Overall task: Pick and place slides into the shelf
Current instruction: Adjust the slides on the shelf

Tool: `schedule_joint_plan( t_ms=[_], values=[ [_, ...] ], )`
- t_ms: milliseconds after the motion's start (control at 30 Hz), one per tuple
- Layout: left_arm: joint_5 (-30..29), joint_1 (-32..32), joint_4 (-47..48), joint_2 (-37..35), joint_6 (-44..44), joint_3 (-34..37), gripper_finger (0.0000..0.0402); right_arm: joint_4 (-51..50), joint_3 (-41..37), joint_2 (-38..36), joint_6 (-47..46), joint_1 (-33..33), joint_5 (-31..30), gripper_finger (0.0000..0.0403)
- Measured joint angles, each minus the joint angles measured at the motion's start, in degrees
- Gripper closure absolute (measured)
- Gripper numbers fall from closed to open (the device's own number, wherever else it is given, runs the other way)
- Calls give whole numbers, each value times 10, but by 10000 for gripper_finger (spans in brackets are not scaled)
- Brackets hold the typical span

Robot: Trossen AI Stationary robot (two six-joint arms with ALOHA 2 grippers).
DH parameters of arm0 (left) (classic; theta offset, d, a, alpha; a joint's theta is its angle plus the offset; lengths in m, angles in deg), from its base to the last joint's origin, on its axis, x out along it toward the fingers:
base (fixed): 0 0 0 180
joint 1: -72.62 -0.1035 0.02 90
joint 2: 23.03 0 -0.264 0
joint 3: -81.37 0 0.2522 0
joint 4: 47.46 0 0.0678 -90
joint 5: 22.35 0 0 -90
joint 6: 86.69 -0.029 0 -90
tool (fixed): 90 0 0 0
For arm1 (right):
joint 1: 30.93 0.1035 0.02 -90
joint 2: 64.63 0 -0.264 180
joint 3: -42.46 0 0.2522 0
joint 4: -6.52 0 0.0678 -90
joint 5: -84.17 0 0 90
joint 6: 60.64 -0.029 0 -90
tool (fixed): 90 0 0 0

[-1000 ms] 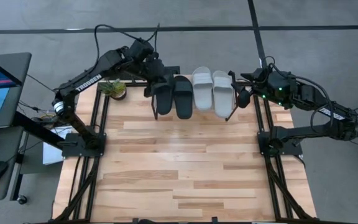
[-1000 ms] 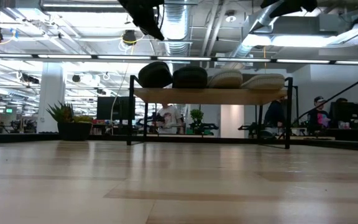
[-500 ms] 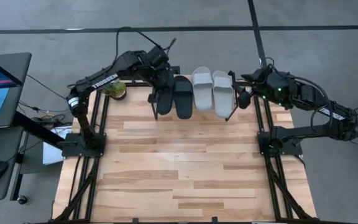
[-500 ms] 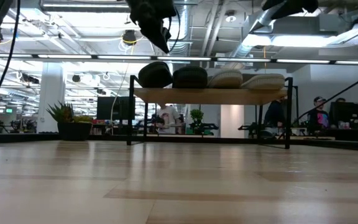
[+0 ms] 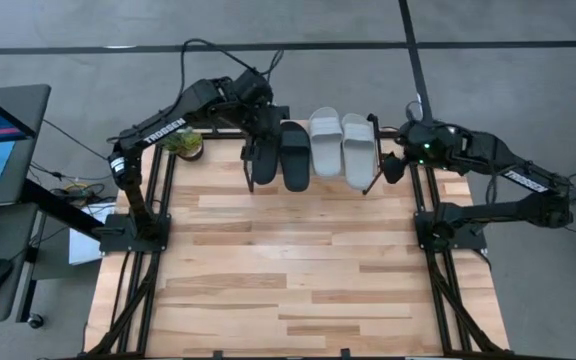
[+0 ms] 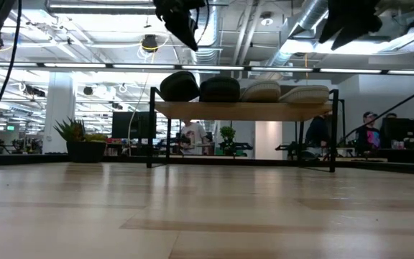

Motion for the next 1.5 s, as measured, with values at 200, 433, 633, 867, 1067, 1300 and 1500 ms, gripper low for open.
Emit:
schedule_joint_plan(
  t_ms=[200, 433, 633, 867, 1067, 1300, 1500],
  values=[
    [-15, -1, 7, -35, 2, -39, 401, -22, 0, 38, 4, 0, 1, 113],
    [-6, -6, -10, -119, 38, -42, 401, -4, 0, 71, 20, 18, 24, 113],
    [64, -22, -25, -204, 119, -39, 401, -19, 0, 93, -6, 48, -55, 126],
    [62, -22, -26, -293, 215, 1, 401, -24, 0, 109, -45, 79, -154, 339],
    [-24, -22, -20, -363, 299, 58, 401, -10, 10, 86, -49, 79, -132, 398],
    [-116, -22, -21, -452, 322, 149, 401, 47, 10, 41, 119, 68, 88, 402],
    [-156, -22, -90, -539, 332, 267, 401, 53, 2, -1, 155, -21, 151, 402]
  ],
)
